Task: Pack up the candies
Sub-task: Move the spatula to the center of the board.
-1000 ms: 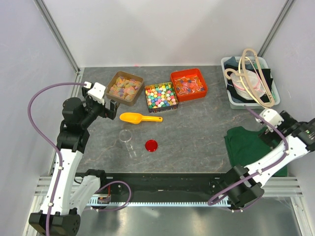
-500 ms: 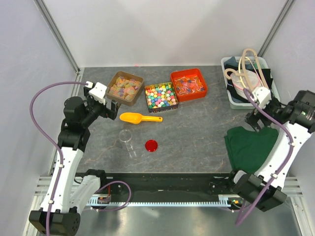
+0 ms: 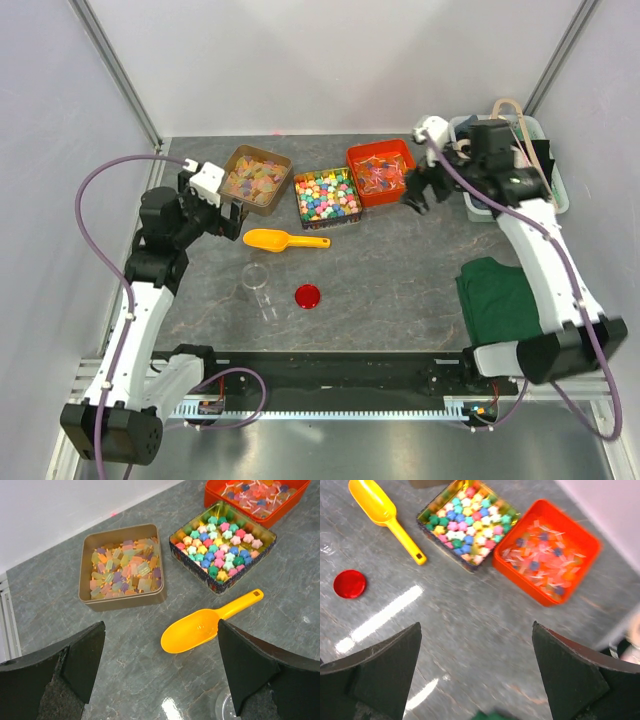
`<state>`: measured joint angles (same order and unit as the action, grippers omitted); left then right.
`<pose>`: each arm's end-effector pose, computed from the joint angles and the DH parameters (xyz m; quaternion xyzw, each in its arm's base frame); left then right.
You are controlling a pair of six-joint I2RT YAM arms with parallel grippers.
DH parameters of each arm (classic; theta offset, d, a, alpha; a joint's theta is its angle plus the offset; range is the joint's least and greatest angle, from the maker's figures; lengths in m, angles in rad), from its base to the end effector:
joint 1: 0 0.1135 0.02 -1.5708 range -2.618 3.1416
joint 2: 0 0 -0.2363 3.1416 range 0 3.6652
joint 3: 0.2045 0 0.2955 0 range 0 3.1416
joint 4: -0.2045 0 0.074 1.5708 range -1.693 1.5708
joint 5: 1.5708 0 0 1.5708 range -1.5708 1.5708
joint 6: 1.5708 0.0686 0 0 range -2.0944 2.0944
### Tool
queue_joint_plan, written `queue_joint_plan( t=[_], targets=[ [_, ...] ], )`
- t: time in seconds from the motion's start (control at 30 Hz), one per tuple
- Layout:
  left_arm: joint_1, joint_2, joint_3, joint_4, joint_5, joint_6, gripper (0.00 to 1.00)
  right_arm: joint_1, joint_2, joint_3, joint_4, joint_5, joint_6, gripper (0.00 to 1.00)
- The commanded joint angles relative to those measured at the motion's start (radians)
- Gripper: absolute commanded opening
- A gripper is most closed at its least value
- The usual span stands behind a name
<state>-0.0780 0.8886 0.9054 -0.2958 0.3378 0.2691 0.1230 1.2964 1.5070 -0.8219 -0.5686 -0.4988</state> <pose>0.2900 -0.0455 0.3236 0.2356 0.7579 -0.0770 0.6035 0.3273 0.0777 0.3845 -0.3837 0.7711 0.1617 0.4817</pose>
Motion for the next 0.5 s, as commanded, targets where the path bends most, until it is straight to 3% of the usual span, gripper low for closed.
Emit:
queue_joint_plan(
  t=[0.0,0.27,0.47],
  targets=[
    [0.006,0.061,0.064,0.038,-0.031,0.073,0.99,0.183,0.124,0.039,0.136,0.193,0.155,0.98],
    [0.006,0.119,0.043,0.122,-0.151,0.021,0.99,0.464,0.383,0.134,0.207,0.318,0.085,0.94],
    [0.007,0.119,0.000,0.152,-0.170,0.015,0.99,0.582,0.627,0.293,0.219,0.349,0.037,0.77]
  ],
)
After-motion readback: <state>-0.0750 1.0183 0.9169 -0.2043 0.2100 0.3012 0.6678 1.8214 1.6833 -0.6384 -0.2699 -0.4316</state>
